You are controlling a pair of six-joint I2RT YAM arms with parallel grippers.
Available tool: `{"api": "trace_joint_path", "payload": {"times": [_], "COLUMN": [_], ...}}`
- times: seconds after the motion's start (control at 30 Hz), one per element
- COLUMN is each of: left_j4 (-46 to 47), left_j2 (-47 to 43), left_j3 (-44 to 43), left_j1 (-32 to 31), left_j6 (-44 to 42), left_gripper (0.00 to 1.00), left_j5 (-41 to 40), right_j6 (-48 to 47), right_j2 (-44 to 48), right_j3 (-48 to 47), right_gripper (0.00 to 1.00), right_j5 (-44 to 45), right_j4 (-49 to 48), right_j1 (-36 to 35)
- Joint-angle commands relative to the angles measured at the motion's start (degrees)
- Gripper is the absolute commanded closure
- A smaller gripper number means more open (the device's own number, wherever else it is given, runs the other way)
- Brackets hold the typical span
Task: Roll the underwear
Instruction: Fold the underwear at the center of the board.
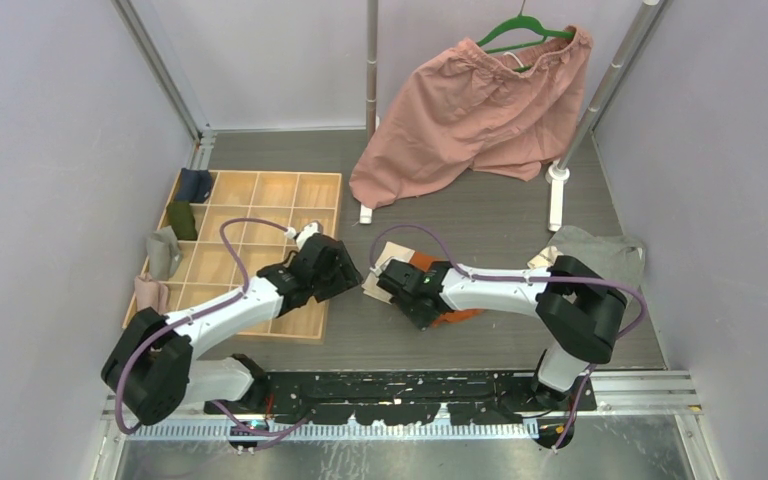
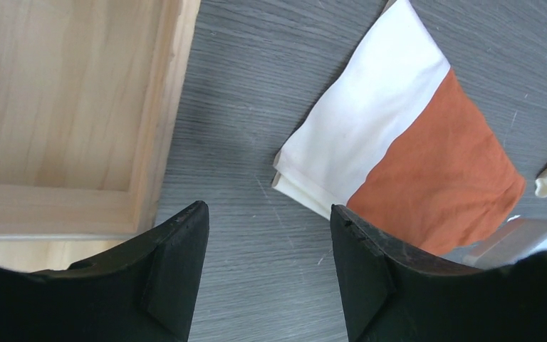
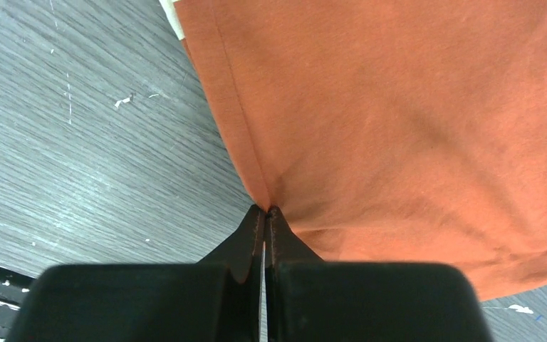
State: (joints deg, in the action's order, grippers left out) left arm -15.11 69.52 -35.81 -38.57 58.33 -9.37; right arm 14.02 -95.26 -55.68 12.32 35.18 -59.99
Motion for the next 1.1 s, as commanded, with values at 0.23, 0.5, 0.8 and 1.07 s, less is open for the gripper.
{"api": "trace_joint_path", "payload": {"times": [0.23, 0.5, 0.8, 1.07], "left_j4": [7.37, 7.71, 7.48, 9.45], "left_j2": [6.2, 10.31, 14.05, 17.56], "left_j3": [-3.82, -2.51, -2.6, -1.14], "left_j1": [-1.86, -6.18, -7.91, -8.45], "left_j6": [9.66, 17.25, 22.79, 26.54], "left_gripper": [0.37, 0.4, 0.42, 0.46], "left_j5": [-0.2, -3.28, -6.69, -9.07], "right_j6": [6.97, 9.13, 9.53, 9.44], "right_j2": [4.9, 7.38, 9.09, 8.91], "right_j3": [3.96, 6.05, 6.88, 7.01], "right_gripper": [0.99, 0.99, 0.99, 0.99], "right_j5": [-2.74, -2.09, -2.71, -3.97], "right_j4": [-8.09, -10.2, -10.37, -10.74], "right_j1": [1.06, 1.48, 1.52, 1.47]}}
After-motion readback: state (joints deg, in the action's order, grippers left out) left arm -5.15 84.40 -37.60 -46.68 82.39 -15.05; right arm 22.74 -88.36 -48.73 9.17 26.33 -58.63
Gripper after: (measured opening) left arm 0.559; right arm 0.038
